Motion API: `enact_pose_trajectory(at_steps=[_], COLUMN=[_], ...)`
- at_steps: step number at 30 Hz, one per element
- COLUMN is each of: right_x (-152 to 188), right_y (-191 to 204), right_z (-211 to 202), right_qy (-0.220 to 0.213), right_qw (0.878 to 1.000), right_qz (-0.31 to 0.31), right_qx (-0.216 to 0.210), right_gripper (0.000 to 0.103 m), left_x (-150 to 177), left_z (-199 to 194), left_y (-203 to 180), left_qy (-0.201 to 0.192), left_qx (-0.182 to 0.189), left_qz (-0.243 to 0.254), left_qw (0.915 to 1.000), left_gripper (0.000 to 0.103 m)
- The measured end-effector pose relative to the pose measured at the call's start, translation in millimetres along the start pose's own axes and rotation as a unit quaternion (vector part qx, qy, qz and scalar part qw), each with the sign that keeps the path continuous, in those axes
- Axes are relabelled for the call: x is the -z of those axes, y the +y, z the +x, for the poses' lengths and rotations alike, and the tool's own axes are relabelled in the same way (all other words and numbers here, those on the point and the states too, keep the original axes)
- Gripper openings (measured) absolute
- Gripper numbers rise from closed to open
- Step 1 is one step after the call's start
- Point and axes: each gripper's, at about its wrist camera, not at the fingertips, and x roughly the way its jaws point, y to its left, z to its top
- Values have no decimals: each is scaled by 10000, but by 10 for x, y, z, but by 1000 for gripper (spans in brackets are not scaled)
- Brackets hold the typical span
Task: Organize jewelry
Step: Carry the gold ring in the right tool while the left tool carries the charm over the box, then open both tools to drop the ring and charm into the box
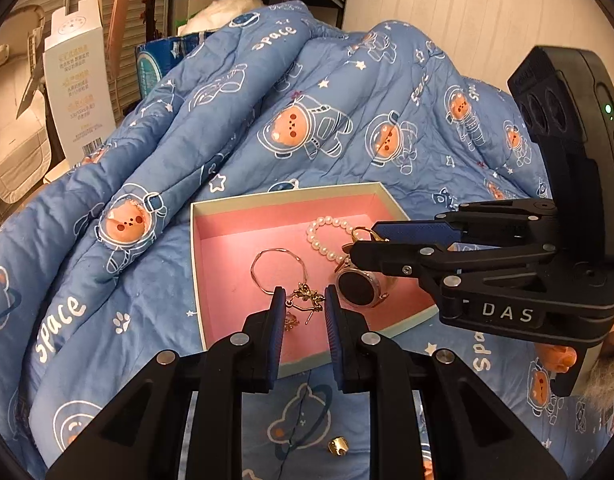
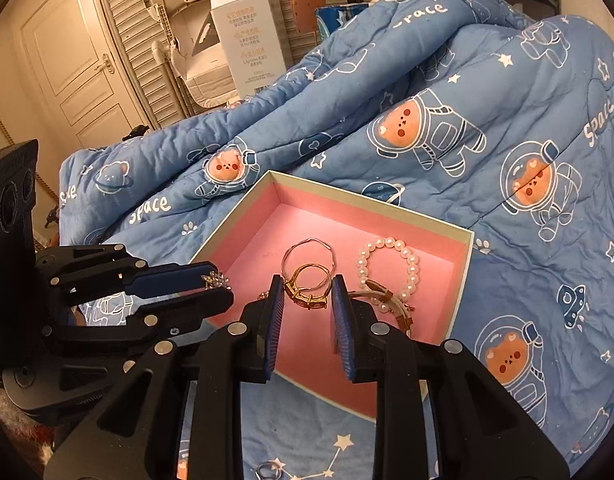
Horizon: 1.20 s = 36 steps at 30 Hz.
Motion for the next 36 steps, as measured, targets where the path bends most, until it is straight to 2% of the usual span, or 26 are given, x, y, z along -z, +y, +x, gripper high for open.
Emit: enact_pose_trajectory(at_steps=[3, 12, 16, 22, 36], right_x=[-109, -384, -436, -477, -537], right_y=[-80, -218, -281, -301, -258], right_z=[155, 549, 729, 911, 1065], right_qy=[168, 624, 831, 1101, 1148], right_qw=[9998, 9974, 9956, 9931, 9924], right_qz=[124, 342, 437, 382, 245], right_qx=[-17, -134, -43, 141, 381], right_gripper=[25, 25, 25, 25, 25], left_x=[-77, -247, -279, -292, -298], left_z=[184, 519, 651, 758, 847], left_y=[42, 115, 108, 136, 71], left_qy=[310, 730, 923, 1012, 1016], left_qx=[20, -35, -89, -67, -118], left_qz=[-25, 9, 31, -33, 66], left_qw=[9995, 9973, 9957, 9948, 9947], left_gripper=[19, 19, 19, 19, 20])
